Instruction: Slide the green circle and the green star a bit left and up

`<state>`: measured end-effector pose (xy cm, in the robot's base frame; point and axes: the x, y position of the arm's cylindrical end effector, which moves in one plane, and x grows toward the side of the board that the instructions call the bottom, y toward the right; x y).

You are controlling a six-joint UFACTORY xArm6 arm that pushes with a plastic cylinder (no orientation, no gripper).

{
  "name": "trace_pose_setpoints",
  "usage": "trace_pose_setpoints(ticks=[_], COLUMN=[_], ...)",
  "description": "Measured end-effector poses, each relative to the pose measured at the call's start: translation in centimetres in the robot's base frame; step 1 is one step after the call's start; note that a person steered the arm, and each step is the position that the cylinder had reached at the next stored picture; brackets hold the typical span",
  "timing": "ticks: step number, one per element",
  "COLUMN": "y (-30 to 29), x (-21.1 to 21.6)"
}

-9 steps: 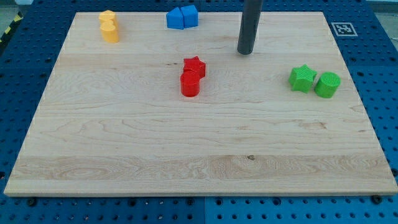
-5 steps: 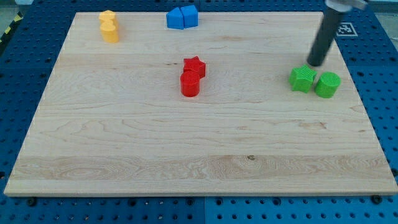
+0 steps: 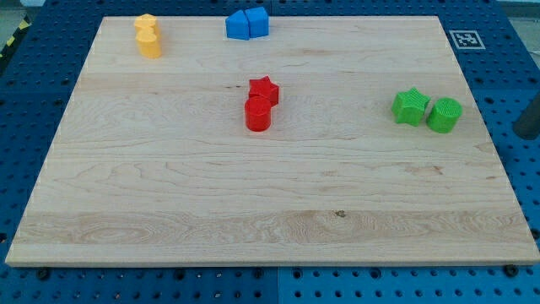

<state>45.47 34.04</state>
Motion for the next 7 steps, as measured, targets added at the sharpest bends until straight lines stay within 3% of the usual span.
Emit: trace_pose_setpoints(ticks=[3,4,5,7], y=[-7.2,-8.5,-8.8,-12.7], x=[-3.8,-3.7,0.0,-0.9])
